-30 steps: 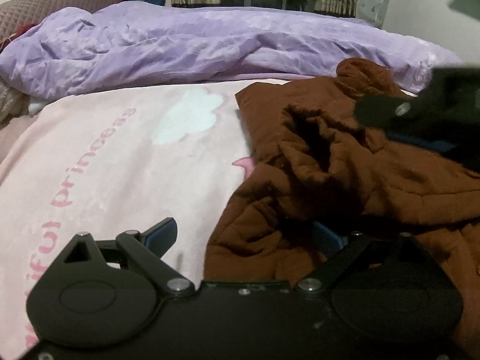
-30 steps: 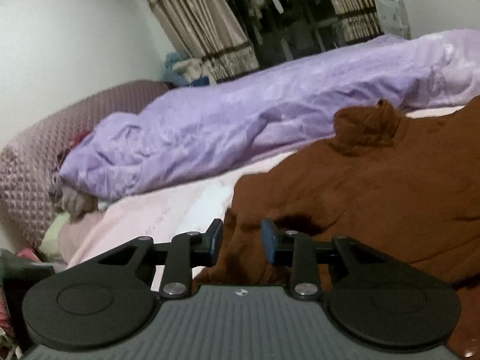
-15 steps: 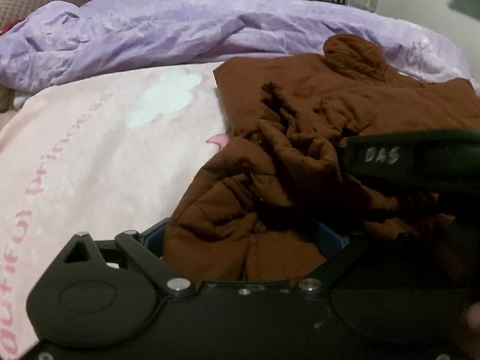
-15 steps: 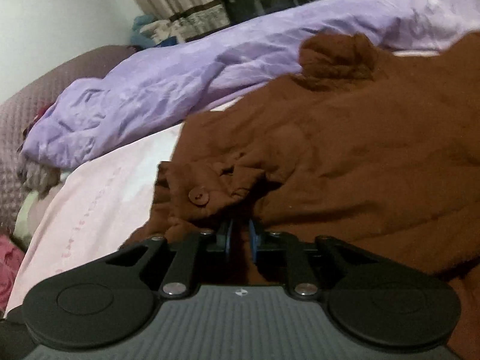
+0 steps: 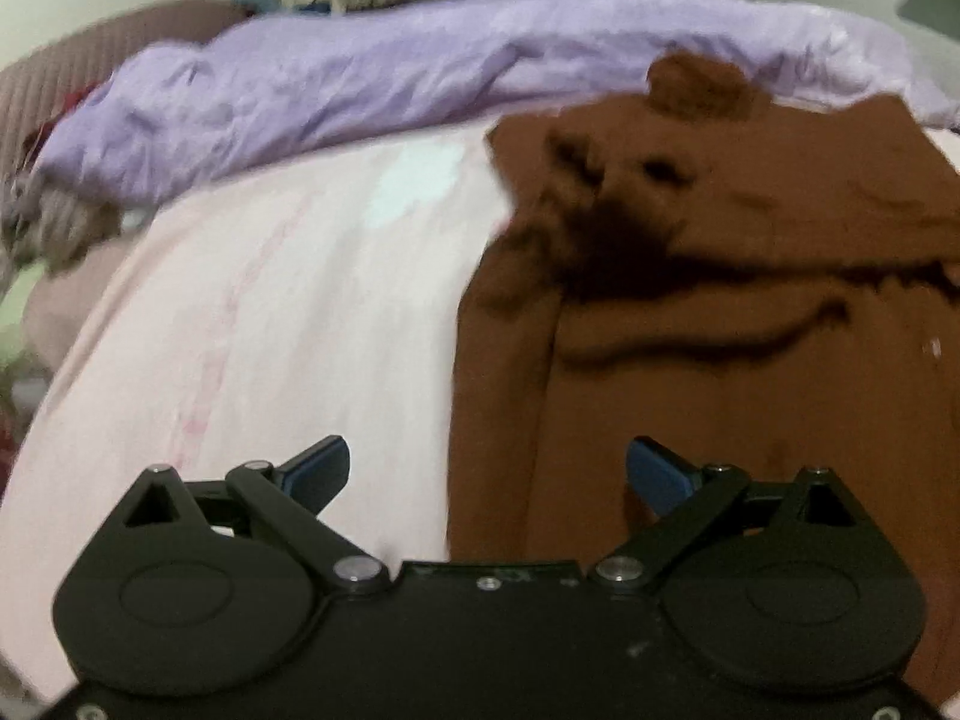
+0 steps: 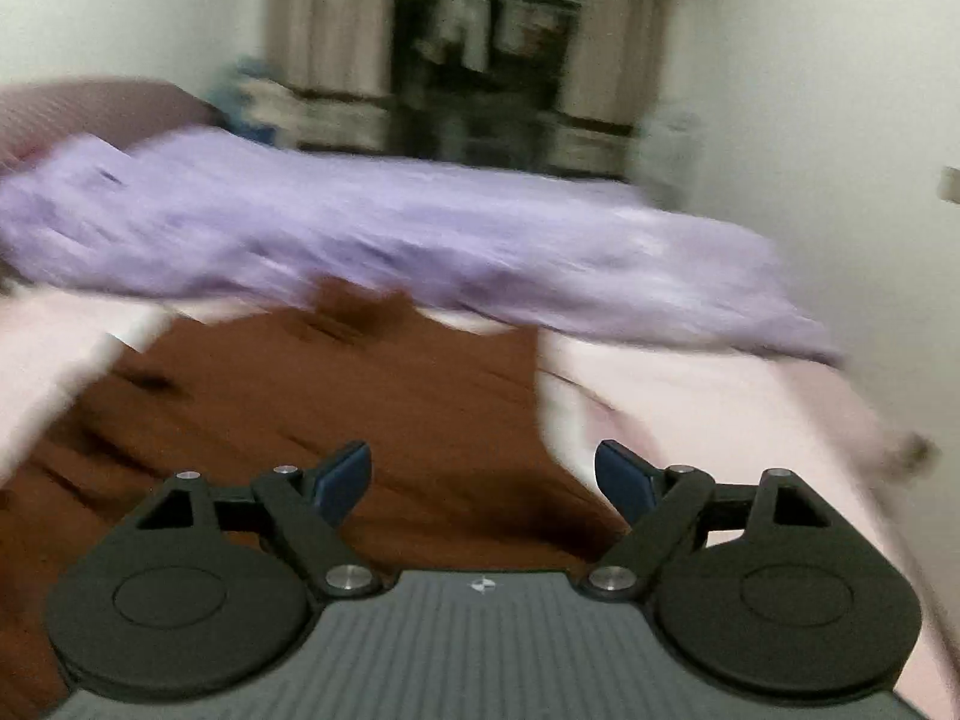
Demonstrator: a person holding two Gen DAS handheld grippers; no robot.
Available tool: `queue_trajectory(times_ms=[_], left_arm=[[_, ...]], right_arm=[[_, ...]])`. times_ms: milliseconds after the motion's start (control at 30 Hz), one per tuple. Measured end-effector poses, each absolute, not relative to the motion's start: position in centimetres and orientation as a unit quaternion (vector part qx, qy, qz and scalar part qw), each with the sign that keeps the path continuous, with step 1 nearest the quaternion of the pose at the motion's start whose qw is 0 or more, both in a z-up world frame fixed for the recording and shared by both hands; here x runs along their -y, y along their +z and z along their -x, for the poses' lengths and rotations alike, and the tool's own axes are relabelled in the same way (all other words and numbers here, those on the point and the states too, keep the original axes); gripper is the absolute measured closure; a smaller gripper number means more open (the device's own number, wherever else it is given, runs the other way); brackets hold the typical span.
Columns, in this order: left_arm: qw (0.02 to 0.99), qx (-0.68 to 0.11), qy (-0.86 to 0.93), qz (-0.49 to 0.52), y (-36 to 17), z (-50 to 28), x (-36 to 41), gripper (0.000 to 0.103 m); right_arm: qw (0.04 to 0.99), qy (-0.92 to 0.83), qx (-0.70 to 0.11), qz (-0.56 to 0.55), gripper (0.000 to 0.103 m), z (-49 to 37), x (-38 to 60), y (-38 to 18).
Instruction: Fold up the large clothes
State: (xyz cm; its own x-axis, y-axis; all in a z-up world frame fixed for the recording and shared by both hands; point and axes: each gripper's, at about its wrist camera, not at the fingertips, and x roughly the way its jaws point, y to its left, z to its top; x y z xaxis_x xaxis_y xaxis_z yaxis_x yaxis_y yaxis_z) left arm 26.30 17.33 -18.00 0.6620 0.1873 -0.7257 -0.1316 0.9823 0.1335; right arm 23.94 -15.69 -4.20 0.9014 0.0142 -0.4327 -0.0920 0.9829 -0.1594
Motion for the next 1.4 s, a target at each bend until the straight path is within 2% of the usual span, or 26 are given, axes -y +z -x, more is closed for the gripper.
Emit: queue_trajectory(times_ms=[100, 233, 467, 567, 600, 633, 667, 700, 733, 800, 833, 867, 1033, 1133, 1233, 1367, 1400], left_arm=[[0.898, -0.432, 0.079, -0.01, -19.3, -24.7, -17.2, 0.001], [0.89, -0.447, 0.084, -0.028, -21.1, -24.1, -16.1, 0.0], [0.887, -0.449, 0.11, -0.006, -20.7, -23.7, -17.5, 0.0], [0.889, -0.445, 0.105, 0.003, -20.7, -23.7, -18.1, 0.0], [0.888, -0.449, 0.104, 0.006, -20.9, -23.9, -18.1, 0.0], [0.886, -0.452, 0.099, 0.014, -21.2, -23.9, -18.3, 0.002], [0.887, -0.451, 0.09, 0.031, -21.5, -24.0, -18.4, 0.014], [0.89, -0.447, 0.075, 0.052, -21.3, -23.9, -18.5, 0.033], [0.893, -0.442, 0.067, 0.06, -20.9, -23.7, -18.4, 0.041], [0.894, -0.441, 0.078, 0.026, -20.2, -23.6, -17.5, 0.074], [0.894, -0.44, 0.084, 0.008, -19.7, -23.5, -17.3, 0.081], [0.896, -0.436, 0.08, 0.006, -19.1, -23.4, -17.2, 0.096], [0.923, -0.374, 0.069, 0.053, -13.8, -21.4, -19.2, 0.096], [0.926, -0.362, 0.1, 0.025, -12.1, -20.5, -19.7, 0.101], [0.91, -0.385, 0.151, -0.02, -13.6, -20.2, -20.4, 0.103], [0.891, -0.435, 0.132, 0.017, -17.5, -20.1, -21.9, 0.103], [0.888, -0.44, 0.131, 0.018, -17.9, -19.9, -21.7, 0.103]], right_arm=[[0.959, -0.019, -0.271, 0.08, 0.004, -23.3, 21.1, -7.0], [0.943, -0.044, -0.328, 0.028, 0.004, -23.2, 25.7, -10.7], [0.918, -0.028, -0.396, -0.008, 0.004, -23.8, 27.5, -14.8], [0.912, -0.014, -0.41, -0.034, 0.008, -23.5, 28.0, -15.3], [0.912, -0.009, -0.408, -0.039, 0.014, -23.5, 27.8, -15.3], [0.913, -0.007, -0.406, -0.038, 0.027, -23.6, 27.6, -15.4], [0.916, -0.007, -0.399, -0.032, 0.036, -23.6, 27.3, -15.5], [0.92, -0.005, -0.39, -0.023, 0.061, -23.4, 27.0, -15.5], [0.923, 0.007, -0.385, -0.027, 0.078, -23.3, 26.9, -15.3], [0.926, -0.002, -0.377, -0.033, 0.09, -23.3, 26.9, -14.9], [0.928, -0.004, -0.37, -0.032, 0.095, -23.2, 26.8, -14.6], [0.933, -0.004, -0.359, -0.033, 0.095, -22.8, 26.7, -14.1], [0.957, -0.002, -0.281, -0.075, 0.096, -19.6, 26.4, -9.2], [0.96, -0.008, -0.272, -0.071, 0.096, -18.8, 26.1, -7.8], [0.955, -0.023, -0.291, -0.061, 0.096, -19.2, 26.0, -8.8], [0.932, -0.047, -0.355, -0.048, 0.094, -21.5, 26.1, -13.4], [0.928, -0.055, -0.365, -0.046, 0.09, -21.9, 26.2, -14.4]])
